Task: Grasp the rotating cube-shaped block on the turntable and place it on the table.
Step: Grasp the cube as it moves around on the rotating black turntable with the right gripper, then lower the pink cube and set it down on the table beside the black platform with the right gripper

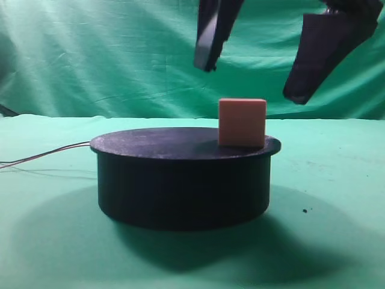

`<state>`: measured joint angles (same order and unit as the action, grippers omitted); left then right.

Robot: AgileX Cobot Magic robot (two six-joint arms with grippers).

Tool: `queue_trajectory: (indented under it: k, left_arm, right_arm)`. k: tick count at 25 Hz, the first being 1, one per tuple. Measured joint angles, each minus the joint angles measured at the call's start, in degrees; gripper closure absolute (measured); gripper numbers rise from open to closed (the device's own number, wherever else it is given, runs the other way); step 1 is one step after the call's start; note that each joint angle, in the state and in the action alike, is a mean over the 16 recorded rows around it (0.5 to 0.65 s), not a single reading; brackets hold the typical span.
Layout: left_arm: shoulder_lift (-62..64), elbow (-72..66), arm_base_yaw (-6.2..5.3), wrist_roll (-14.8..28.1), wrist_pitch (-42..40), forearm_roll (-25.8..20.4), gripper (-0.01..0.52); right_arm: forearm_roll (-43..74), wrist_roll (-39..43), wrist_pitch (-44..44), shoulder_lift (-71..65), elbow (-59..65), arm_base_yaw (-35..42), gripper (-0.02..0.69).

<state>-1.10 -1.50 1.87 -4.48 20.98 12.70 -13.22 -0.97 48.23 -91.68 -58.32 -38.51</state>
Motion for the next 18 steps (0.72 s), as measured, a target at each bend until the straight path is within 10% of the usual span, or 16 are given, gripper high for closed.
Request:
queue_trajectory:
  k: [8, 18]
  left_arm:
    - [0.0, 0.0, 0.0, 0.0, 0.0, 0.0, 0.514]
    - [0.0, 0.0, 0.0, 0.0, 0.0, 0.0, 0.514]
  right_arm:
    - [10.1, 7.0, 1.1, 3.0, 2.3, 0.0, 0.442]
    - [14.5, 13.9, -4.2, 4.8, 11.4, 0.0, 0.326]
